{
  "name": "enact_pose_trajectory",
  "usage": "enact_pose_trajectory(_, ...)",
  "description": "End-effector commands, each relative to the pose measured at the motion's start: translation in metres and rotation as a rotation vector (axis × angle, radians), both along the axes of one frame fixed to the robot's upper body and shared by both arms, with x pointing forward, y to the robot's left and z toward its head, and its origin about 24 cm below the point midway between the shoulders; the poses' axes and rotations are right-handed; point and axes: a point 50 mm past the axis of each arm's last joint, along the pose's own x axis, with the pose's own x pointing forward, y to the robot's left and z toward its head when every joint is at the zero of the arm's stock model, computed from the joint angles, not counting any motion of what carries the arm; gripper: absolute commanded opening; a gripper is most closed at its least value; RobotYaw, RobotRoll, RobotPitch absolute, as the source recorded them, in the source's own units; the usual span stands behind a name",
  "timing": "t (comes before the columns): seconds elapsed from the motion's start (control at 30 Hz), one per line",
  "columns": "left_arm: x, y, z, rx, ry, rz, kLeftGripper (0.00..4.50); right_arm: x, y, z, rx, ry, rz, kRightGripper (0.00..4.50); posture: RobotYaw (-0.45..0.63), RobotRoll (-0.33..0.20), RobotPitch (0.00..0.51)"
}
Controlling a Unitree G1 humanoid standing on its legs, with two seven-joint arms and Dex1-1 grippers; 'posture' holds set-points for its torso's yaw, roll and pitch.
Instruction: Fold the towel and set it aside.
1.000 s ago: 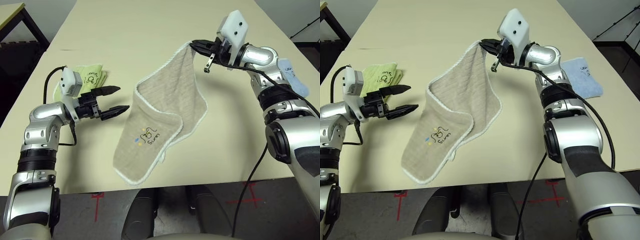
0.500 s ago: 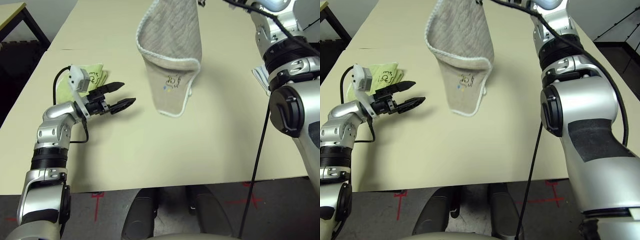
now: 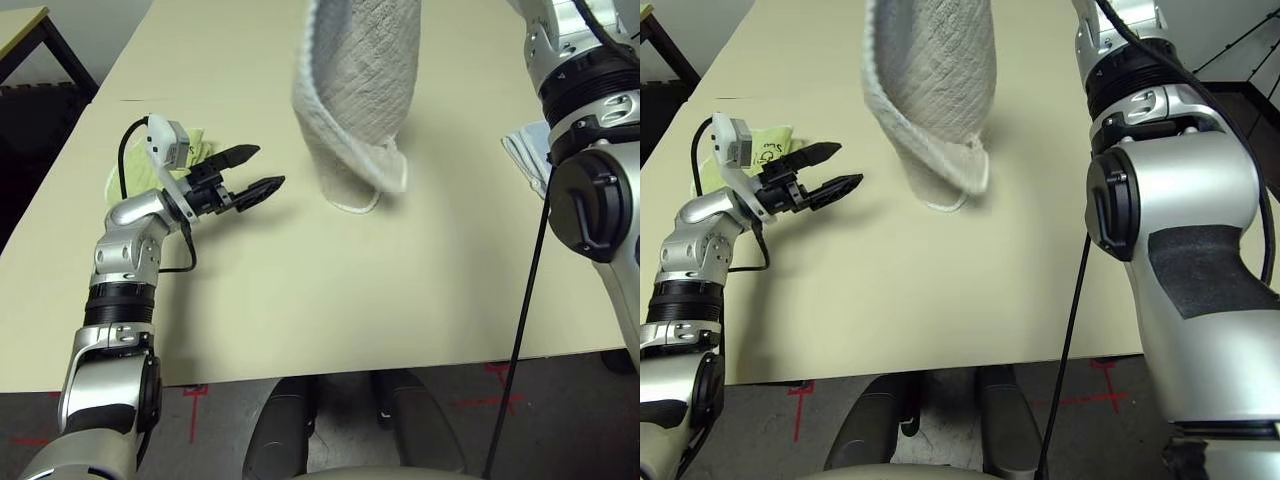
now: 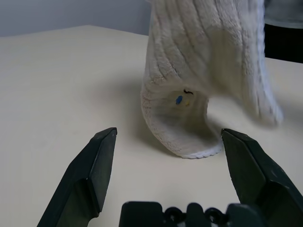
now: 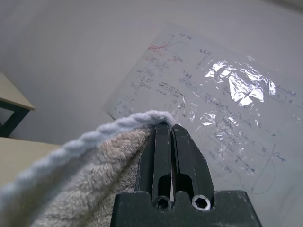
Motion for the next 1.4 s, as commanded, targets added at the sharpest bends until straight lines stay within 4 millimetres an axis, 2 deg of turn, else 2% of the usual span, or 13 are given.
enact_pose_trajectory(0.03,0.002,-0.005,0.001,-0.04,0.024,-0.001,4.5,0.006,0.011,-0.015,-0.129,0.054,-0.006,0.03,0.04,0.0,0.153)
enact_pose_trajectory(0.2,0.002,-0.012,0.016,-0.079,0.019,-0.01,4.5,0.004,0.017,-0.009,-0.127,0.054,-0.012,0.03,0.04,0.0,0.153)
enact_pose_trajectory(0.3,0.004,-0.019,0.028,-0.109,-0.001,-0.003,4.5,0.005,0.022,-0.01,-0.133,0.072,-0.001,0.03,0.08,0.0,0.156)
enact_pose_trajectory(0.6,0.02,-0.057,0.059,-0.181,-0.03,0.033,4.5,0.006,0.029,-0.012,-0.127,0.089,0.018,0.03,0.08,0.0,0.156)
enact_pose_trajectory(0.93,0.013,-0.099,0.084,-0.262,0.029,0.01,4.5,0.008,0.033,-0.01,-0.107,0.108,-0.01,0.03,0.1,0.0,0.154)
enact_pose_trajectory(1.13,0.02,-0.113,0.074,-0.176,0.048,0.041,4.5,0.001,0.036,0.006,-0.057,0.083,0.007,0.03,0.09,0.0,0.149)
enact_pose_trajectory(1.3,0.027,-0.104,0.052,-0.067,0.072,0.108,4.5,-0.006,0.024,0.028,0.026,0.042,-0.01,0.03,0.08,0.0,0.15)
enact_pose_trajectory(1.4,0.028,-0.098,0.043,-0.043,0.084,0.127,4.5,-0.007,0.018,0.033,0.04,0.03,-0.032,0.03,0.08,0.0,0.151)
